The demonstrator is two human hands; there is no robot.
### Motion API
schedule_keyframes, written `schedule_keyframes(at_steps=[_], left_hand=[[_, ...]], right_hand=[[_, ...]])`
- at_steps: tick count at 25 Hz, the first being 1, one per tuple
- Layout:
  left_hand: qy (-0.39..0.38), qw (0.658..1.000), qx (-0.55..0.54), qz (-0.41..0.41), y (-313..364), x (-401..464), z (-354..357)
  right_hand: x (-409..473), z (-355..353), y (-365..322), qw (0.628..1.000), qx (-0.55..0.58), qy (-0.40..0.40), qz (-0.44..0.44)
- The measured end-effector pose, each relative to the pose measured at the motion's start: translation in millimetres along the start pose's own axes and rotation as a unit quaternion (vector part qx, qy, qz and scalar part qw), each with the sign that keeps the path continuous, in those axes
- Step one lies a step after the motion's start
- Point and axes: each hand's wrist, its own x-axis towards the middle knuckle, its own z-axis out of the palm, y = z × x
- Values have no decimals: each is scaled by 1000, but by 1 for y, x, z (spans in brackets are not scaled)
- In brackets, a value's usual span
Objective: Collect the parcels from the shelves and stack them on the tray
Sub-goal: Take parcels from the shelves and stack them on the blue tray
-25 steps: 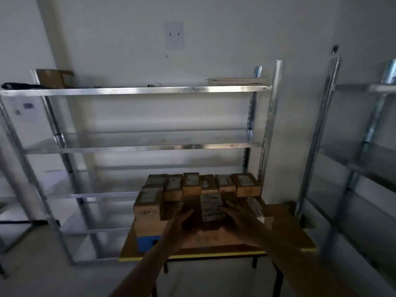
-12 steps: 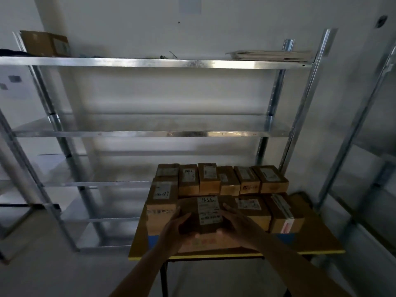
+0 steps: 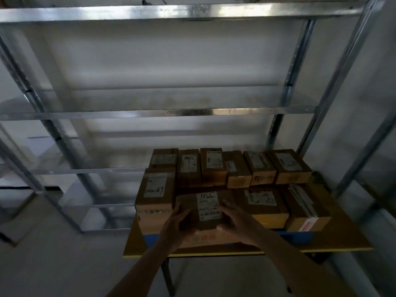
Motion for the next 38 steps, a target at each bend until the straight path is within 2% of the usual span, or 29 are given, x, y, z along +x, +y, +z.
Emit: schedule_keyframes(at_steps=[6,12,22,38], left_hand=[[-7,1000,-10,-27,-10,22,12],[19,999,36,-30,-17,33,13],[49,997,62,-28,-21,40,10],[73,984,139,-80,-12,62,11]], right_hand=[[28,18,25,1000,7,-4,6],[46,32,25,1000,7,23,-15],[78,32,32,999,-1,30,-11],[113,33,47,999,2,43,-21]])
